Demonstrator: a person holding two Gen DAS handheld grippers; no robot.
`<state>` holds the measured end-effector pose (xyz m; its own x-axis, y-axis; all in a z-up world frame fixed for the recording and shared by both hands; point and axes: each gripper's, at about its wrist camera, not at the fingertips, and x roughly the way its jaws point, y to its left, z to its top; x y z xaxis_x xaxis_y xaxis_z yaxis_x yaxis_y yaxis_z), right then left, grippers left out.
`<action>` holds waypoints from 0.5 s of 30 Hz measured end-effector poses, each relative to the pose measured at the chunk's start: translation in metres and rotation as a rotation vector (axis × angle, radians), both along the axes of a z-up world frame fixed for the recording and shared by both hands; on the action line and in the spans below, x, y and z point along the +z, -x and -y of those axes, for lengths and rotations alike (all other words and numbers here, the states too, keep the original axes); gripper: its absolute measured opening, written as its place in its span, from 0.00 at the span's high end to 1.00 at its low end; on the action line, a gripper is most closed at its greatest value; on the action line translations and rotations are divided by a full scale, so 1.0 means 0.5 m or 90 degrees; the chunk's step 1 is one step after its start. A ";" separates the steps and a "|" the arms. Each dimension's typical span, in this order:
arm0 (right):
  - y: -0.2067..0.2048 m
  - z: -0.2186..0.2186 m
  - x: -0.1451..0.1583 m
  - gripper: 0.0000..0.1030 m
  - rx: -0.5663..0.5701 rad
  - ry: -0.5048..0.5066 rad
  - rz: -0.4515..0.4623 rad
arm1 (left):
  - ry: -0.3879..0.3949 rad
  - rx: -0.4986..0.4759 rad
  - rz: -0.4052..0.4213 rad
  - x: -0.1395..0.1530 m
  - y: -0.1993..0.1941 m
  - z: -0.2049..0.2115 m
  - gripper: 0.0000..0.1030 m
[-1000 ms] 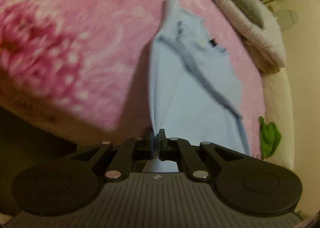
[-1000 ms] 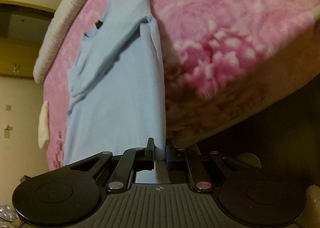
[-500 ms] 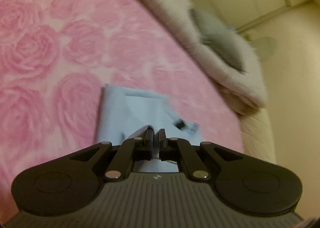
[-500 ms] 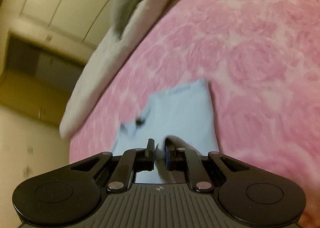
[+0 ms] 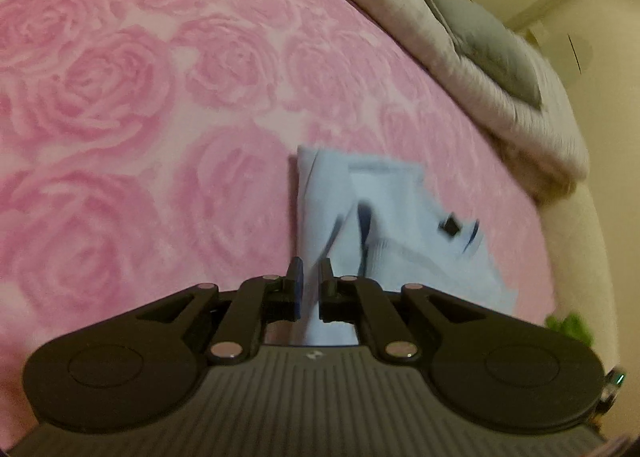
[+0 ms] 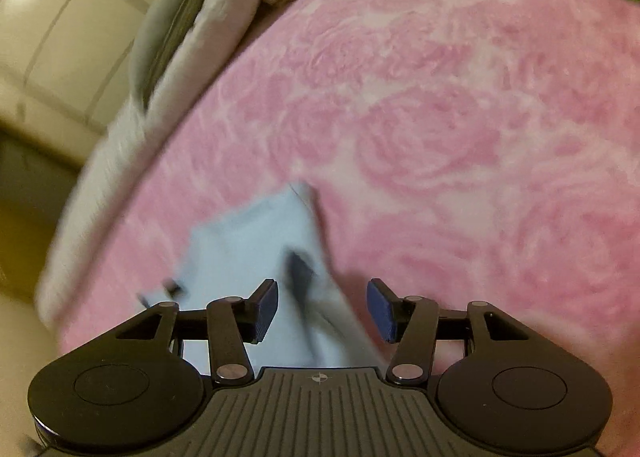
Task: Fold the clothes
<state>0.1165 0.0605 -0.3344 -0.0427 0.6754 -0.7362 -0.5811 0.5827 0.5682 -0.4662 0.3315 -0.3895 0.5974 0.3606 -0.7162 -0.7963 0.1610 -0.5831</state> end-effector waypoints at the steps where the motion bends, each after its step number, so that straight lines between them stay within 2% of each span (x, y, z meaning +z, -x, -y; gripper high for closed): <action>1: 0.010 0.011 -0.006 0.48 0.017 0.008 0.022 | -0.006 0.001 -0.006 0.001 0.006 0.016 0.96; 4: 0.023 0.054 -0.039 0.48 0.021 -0.009 0.022 | -0.016 0.022 -0.015 0.010 0.033 0.069 0.88; 8: 0.015 0.113 -0.051 0.48 0.015 -0.058 0.012 | -0.031 0.049 -0.027 0.023 0.066 0.141 0.73; 11: 0.011 0.156 -0.045 0.47 0.030 -0.109 0.011 | -0.043 0.067 -0.025 0.023 0.085 0.196 0.73; 15: 0.019 0.218 -0.054 0.46 0.008 -0.153 -0.010 | -0.042 0.091 0.026 -0.001 0.108 0.246 0.72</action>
